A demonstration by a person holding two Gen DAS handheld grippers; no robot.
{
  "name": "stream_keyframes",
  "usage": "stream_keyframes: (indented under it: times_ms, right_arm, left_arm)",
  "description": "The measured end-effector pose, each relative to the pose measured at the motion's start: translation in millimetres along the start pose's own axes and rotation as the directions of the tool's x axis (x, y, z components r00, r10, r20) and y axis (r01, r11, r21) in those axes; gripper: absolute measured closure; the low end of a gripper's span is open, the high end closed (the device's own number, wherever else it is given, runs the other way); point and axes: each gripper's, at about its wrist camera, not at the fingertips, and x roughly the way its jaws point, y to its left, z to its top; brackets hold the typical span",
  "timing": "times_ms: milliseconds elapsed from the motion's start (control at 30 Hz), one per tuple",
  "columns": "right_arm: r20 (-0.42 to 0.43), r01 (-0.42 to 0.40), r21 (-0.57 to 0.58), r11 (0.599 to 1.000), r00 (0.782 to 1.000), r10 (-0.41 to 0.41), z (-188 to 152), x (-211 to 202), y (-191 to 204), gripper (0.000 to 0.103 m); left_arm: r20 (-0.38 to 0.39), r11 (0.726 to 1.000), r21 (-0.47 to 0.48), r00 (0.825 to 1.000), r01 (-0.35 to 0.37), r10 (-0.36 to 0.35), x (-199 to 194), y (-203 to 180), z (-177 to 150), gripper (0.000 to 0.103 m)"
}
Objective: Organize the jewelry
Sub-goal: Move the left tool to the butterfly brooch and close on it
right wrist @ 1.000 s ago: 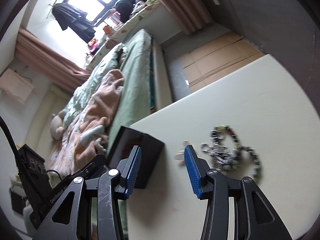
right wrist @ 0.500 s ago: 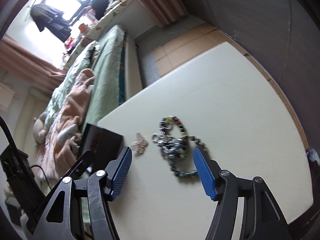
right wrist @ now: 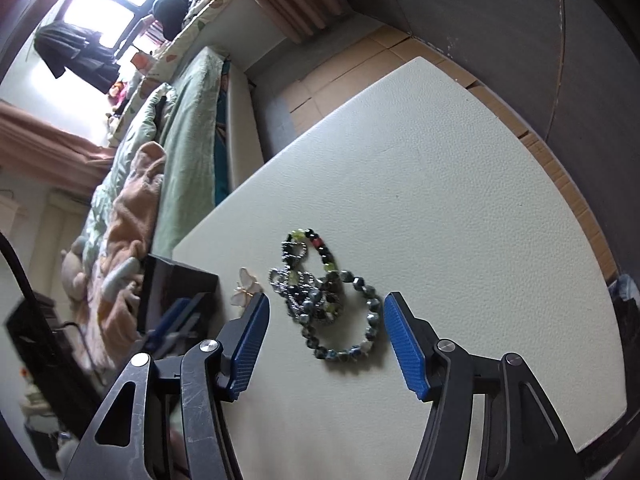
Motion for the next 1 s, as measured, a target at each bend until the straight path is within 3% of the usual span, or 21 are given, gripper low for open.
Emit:
stream_keyframes:
  times_ms: [500, 767, 933, 1000]
  right_arm:
    - [-0.002, -0.004, 0.042, 0.999, 1.000, 0.004, 16.6, -4.5, -12.2, 0.042]
    - [-0.011, -0.013, 0.047, 0.999, 1.000, 0.014, 18.0, -2.1, -11.7, 0.042]
    - [-0.021, -0.007, 0.046, 0.999, 1.000, 0.008, 17.2, 0.0, -11.3, 0.042]
    - [-0.022, -0.004, 0.044, 0.999, 1.000, 0.005, 17.1, 0.5, -10.3, 0.042]
  left_arm:
    - [-0.050, 0.995, 0.043, 0.994, -0.090, 0.092, 45.7, -7.6, -1.6, 0.064]
    - [-0.046, 0.996, 0.022, 0.995, -0.084, 0.085, 49.3, -0.1, 1.5, 0.056]
    - [-0.051, 0.997, 0.028, 0.996, -0.068, 0.069, 48.3, 1.2, -0.2, 0.056]
    - [-0.051, 0.998, 0.030, 0.997, -0.064, 0.065, 47.6, 2.0, -0.7, 0.061]
